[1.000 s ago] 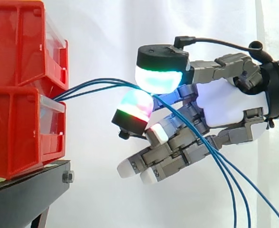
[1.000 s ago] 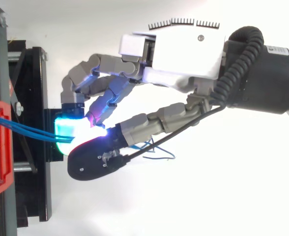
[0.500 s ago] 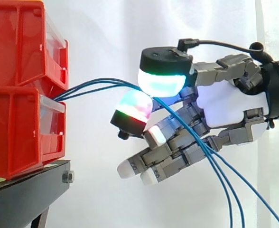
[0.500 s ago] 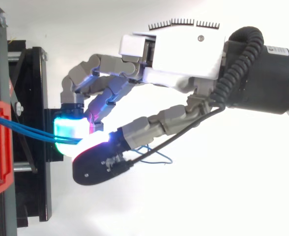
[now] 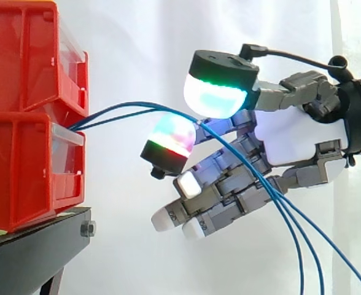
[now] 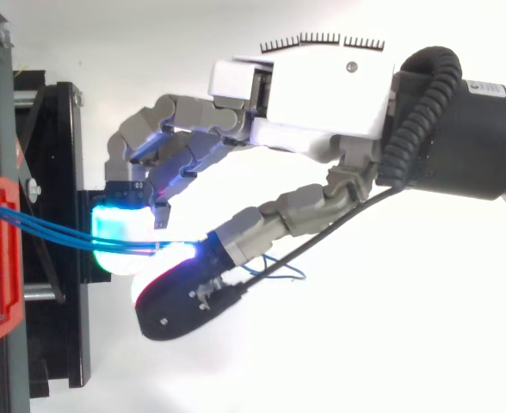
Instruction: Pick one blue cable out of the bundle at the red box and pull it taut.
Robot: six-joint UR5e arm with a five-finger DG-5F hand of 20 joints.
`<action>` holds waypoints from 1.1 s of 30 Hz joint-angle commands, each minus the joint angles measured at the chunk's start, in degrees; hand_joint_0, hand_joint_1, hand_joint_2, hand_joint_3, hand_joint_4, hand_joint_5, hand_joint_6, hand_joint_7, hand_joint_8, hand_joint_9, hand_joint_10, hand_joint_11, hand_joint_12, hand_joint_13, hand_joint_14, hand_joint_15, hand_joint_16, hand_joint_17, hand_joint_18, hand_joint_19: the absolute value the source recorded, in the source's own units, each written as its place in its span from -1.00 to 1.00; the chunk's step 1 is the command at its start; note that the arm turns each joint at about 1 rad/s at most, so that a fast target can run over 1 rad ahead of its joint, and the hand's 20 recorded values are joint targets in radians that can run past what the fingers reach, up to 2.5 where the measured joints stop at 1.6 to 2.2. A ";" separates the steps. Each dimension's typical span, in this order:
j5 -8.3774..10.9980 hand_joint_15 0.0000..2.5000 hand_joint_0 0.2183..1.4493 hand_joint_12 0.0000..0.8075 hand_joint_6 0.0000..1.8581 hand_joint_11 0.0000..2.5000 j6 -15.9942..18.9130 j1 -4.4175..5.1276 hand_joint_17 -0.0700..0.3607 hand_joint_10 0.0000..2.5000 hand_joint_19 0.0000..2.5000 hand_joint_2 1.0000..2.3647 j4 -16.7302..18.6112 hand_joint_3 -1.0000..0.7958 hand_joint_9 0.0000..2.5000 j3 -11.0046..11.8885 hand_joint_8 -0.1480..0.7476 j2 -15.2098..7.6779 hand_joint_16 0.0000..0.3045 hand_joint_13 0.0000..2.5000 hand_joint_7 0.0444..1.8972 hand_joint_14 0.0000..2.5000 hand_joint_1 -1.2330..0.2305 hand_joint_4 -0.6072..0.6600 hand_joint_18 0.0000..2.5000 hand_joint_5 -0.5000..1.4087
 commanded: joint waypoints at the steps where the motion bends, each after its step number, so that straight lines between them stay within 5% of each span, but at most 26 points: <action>1: 0.00 -0.88 -0.47 -0.13 -0.10 -0.39 0.00 0.00 -0.13 -0.99 -0.84 -1.00 -0.02 -0.43 -0.40 -0.04 0.10 0.00 -0.66 -0.74 0.01 -1.00 -0.30 0.20 -0.75 -0.65; 13: 0.00 -0.89 -0.38 -0.10 -0.05 -0.39 0.00 0.00 -0.12 -0.99 -0.86 -0.98 0.15 -0.02 -0.37 -0.04 0.14 0.00 -0.65 -0.71 0.10 -1.00 -0.41 0.17 -0.72 -0.64; 23: 0.00 -0.91 -0.25 -0.16 -0.07 -0.38 0.00 0.00 -0.15 -0.99 -0.91 -1.00 0.15 -0.44 -0.41 -0.04 0.03 0.00 -0.67 -0.74 0.09 -1.00 -0.74 0.18 -0.74 -0.65; 29: 0.00 -0.89 -0.56 -0.10 -0.08 -0.39 0.00 0.00 -0.09 -0.99 -0.86 -1.00 0.15 -0.44 -0.37 -0.04 0.11 0.00 -0.64 -0.74 0.03 -1.00 -0.43 0.21 -0.73 -0.64; 33: 0.00 -0.89 -0.43 -0.15 -0.09 -0.38 0.00 0.00 -0.16 -0.99 -0.84 -1.00 0.24 -0.44 -0.32 -0.04 0.09 0.00 -0.67 -0.71 0.05 -1.00 -0.29 0.19 -0.73 -0.63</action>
